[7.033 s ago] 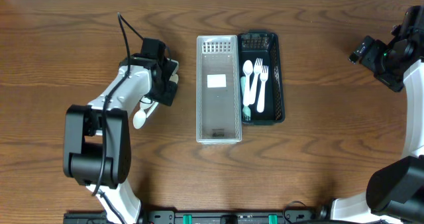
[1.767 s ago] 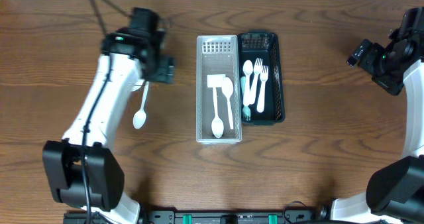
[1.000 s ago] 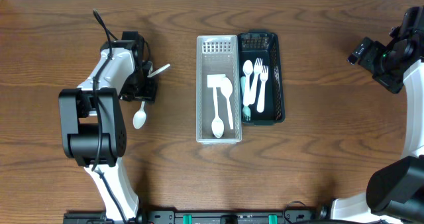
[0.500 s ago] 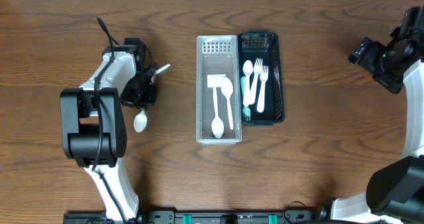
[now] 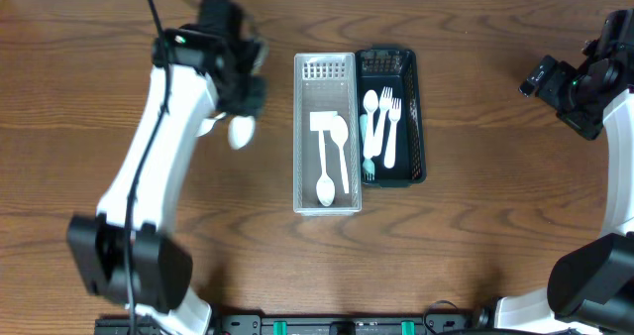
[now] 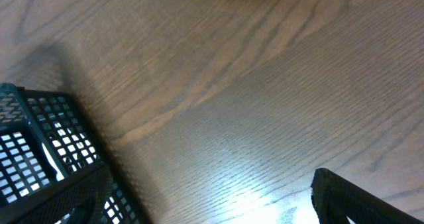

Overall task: Pack container
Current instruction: 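Drop the third white spoon into the white tray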

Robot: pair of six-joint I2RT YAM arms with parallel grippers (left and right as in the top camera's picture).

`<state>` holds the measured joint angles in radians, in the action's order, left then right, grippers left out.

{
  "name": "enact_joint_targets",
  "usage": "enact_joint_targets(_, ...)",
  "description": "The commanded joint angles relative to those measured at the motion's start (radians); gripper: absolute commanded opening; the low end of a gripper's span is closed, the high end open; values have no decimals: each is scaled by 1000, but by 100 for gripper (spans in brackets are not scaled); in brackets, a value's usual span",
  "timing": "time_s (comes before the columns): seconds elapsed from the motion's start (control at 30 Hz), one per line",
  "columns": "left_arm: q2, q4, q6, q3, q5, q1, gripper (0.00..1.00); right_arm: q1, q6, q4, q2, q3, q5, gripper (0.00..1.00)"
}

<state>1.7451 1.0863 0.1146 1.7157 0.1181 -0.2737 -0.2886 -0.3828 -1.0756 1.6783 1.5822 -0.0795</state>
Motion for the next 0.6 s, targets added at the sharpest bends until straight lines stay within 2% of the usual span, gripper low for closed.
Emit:
enact_joint_targets(0.0, 17, -44, -44, -10, 31, -102, 5, 1, -13, 2, -1, -2, -8, 99)
enact_joint_targets(0.13, 63, -125, -101, -40, 8, -197, 7, 1, -13, -2, -1, -2, -8, 99)
enact_joint_targets(0.27, 133, -167, -199, -57, 2, -235, 17, 1, -13, -3, -1, -2, -8, 99)
enact_joint_targets(0.47, 149, -145, -201, -25, -55, -228, 57, 1, -17, -7, -1, -2, -8, 99)
enact_joint_targets(0.57, 111, -107, -137, 11, -137, -188, 66, 1, -17, -10, -1, -2, -8, 99)
